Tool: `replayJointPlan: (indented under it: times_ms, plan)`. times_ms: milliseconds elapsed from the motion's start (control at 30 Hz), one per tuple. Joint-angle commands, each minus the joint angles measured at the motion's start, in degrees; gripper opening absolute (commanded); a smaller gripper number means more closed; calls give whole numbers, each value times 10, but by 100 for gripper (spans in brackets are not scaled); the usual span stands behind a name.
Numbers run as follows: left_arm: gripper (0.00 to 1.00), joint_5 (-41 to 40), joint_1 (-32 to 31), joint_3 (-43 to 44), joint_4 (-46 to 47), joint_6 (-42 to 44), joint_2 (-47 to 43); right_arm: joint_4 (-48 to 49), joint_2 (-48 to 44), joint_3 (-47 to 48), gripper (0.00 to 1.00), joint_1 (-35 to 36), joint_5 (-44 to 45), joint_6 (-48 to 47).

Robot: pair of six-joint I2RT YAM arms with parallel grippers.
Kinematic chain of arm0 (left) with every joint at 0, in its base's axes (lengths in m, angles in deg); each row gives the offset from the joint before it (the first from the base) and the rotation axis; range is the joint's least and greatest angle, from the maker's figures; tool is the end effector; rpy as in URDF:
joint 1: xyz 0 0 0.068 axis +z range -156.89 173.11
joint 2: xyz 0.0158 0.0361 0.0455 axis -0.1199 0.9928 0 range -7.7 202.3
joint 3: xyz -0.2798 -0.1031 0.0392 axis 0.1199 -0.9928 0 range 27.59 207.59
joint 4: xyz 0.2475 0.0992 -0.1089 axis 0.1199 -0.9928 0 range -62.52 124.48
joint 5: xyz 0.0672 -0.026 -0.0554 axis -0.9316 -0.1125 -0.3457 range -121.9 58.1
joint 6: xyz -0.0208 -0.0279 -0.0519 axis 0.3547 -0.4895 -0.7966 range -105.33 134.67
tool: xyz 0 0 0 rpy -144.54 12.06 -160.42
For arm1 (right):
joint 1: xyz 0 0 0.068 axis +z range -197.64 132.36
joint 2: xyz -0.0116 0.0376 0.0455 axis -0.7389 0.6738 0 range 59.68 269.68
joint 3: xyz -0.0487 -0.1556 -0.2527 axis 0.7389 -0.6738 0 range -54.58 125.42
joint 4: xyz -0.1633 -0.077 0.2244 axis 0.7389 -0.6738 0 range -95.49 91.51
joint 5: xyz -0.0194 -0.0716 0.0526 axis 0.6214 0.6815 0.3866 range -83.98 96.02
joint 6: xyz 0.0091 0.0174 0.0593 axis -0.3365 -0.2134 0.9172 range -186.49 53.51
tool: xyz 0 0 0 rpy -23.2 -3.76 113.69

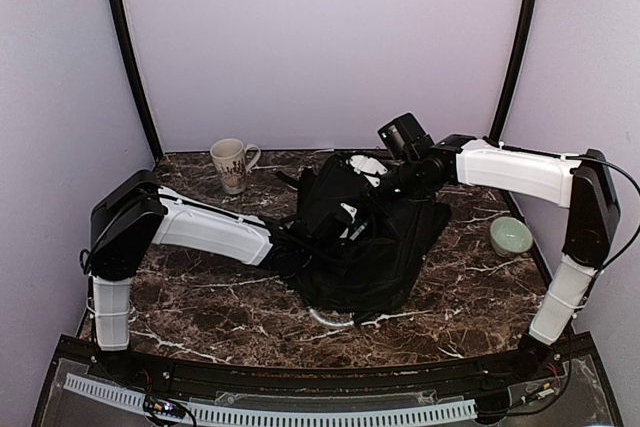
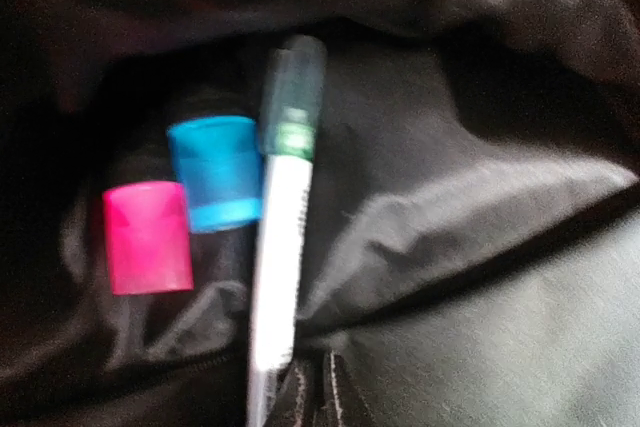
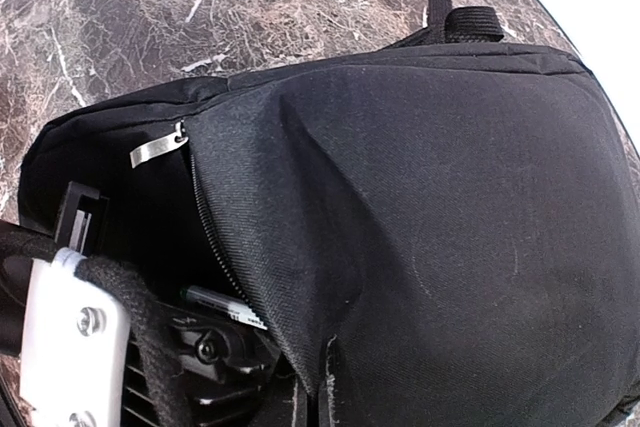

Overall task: Pack the student bag
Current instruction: Place the stationery in the student bag.

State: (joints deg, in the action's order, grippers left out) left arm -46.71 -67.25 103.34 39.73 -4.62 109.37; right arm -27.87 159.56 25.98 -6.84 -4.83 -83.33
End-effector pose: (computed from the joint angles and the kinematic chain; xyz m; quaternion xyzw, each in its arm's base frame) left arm 0.2554 -0.4242 0.1682 0.2554 0.8482 -0.1998 0.4189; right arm 0.3179 0.2861 0.2774 -0.4783 0.8001 0.1594 0.3250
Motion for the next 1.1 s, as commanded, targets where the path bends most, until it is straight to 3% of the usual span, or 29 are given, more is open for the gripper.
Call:
replayJointPlan:
  times_ms: [0,133,233,367,500,800,1067]
  plan:
    - [7,60,-6,-48,29,39,-83,17,-6,8,0,9,-24,-2]
    - [11,67,-13,-122,19,46,-156,18,-7,7,0,9,-26,-3]
    - [20,56,-12,-152,12,60,-179,18,-6,7,0,8,-27,-3]
    - [30,25,-10,-118,-43,76,-140,18,-6,7,0,8,-29,-2]
    - [31,11,-8,-82,-53,93,-103,16,-6,10,0,8,-30,-1]
    - [27,12,6,-45,-57,86,-48,16,-6,9,0,8,-29,-2]
    - [10,-4,8,-55,43,78,-24,15,-3,11,0,8,-36,1]
